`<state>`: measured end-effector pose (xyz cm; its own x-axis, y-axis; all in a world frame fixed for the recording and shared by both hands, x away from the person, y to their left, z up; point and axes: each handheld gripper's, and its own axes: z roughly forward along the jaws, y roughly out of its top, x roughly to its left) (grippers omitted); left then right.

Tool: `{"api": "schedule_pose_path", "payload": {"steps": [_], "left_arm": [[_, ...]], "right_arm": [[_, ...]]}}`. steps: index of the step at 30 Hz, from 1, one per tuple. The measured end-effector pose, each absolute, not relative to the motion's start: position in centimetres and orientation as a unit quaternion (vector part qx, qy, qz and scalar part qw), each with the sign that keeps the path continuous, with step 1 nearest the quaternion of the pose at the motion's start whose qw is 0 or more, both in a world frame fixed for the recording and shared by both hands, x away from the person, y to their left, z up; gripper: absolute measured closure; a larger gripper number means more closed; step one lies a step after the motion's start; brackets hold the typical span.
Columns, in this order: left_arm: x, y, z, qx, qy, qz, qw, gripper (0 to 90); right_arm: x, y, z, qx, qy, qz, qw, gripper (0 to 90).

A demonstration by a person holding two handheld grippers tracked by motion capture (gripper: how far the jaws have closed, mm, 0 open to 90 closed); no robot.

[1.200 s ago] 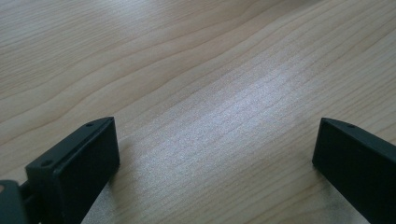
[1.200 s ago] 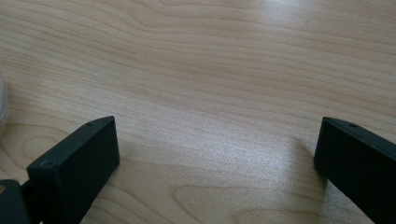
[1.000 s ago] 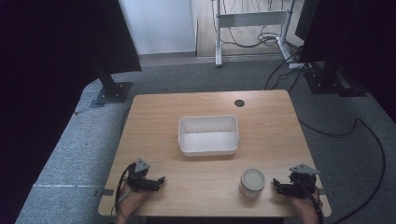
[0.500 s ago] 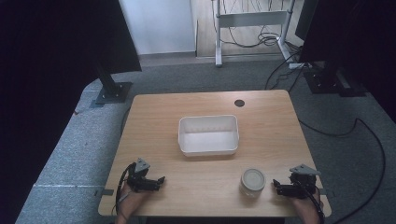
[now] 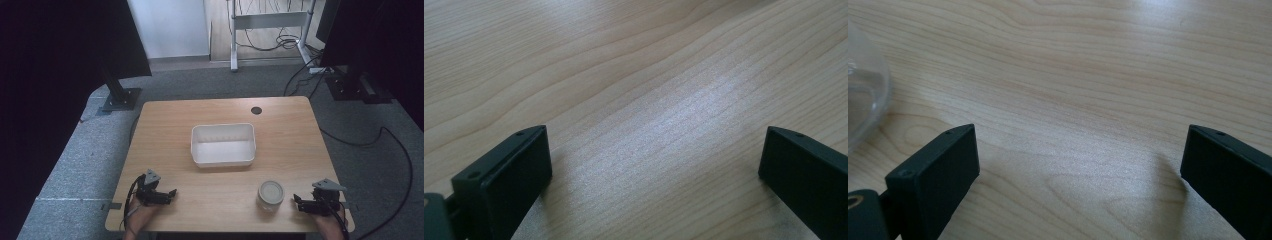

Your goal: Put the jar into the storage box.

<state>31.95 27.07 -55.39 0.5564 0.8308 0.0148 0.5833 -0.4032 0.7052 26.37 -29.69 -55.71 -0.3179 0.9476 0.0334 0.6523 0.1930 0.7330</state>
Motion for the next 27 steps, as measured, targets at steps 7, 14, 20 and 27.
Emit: {"api": "schedule_pose_path", "payload": {"steps": [7,14,20,27], "left_arm": [[32.0,27.1,-55.4,0.817,0.433,0.186,0.333,0.3],[32.0,27.1,-55.4,0.817,0.433,0.185,0.333,0.2],[32.0,27.1,-55.4,0.817,0.433,0.185,0.333,0.1],[31.9,27.1,-55.4,0.817,0.433,0.186,0.332,0.2]], "right_arm": [[25.7,-29.4,-55.0,0.536,0.737,0.345,0.225,1.8],[24.9,-28.8,-54.5,0.528,0.739,0.352,0.226,0.2],[24.3,-28.6,-54.2,0.523,0.74,0.36,0.223,0.0],[23.6,-28.4,-54.1,0.517,0.741,0.37,0.217,0.0]]}}
